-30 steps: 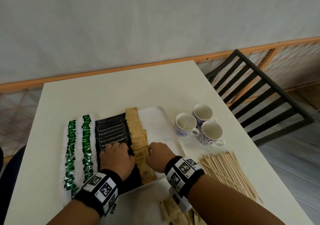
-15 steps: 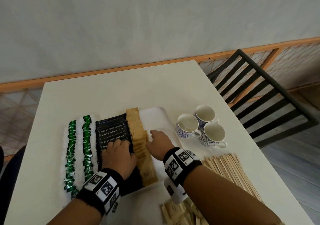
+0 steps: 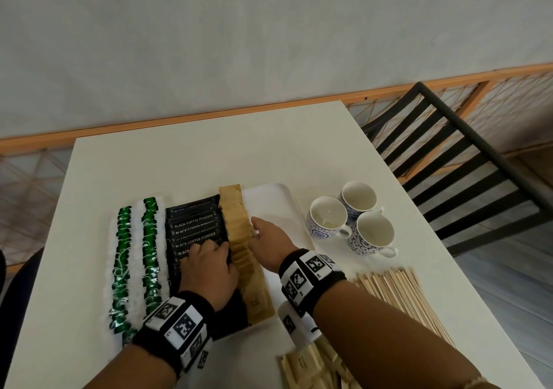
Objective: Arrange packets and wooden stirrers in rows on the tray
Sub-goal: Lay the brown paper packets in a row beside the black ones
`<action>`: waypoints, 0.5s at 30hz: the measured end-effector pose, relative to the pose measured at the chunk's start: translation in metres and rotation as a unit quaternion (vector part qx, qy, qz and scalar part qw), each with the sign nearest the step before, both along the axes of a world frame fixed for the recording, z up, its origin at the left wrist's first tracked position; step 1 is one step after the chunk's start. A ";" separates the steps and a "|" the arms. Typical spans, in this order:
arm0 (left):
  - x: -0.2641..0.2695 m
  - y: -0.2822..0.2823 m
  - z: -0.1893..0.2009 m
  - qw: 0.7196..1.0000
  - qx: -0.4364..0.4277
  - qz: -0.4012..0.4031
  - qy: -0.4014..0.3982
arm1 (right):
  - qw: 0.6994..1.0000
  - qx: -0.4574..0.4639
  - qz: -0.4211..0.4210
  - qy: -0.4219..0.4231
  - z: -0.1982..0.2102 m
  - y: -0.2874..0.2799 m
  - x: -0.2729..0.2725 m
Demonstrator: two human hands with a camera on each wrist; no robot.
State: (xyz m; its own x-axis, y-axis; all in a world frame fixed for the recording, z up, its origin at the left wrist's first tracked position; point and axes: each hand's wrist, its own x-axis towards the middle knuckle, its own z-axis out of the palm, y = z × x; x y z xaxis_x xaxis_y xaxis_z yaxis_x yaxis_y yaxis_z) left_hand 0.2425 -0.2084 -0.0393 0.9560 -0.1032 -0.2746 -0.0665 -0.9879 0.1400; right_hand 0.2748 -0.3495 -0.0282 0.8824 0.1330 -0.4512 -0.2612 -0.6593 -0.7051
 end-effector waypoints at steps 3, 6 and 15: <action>0.004 0.000 0.000 0.999 -0.030 0.017 0.010 | 1.000 0.006 -0.001 0.005 0.001 0.001 0.003; 0.013 0.000 0.002 0.996 -0.074 0.045 0.015 | 1.000 0.012 -0.010 0.011 0.004 0.002 0.009; 0.021 -0.006 0.020 0.949 -0.302 0.078 0.056 | 0.999 0.028 -0.026 0.023 0.005 0.005 0.017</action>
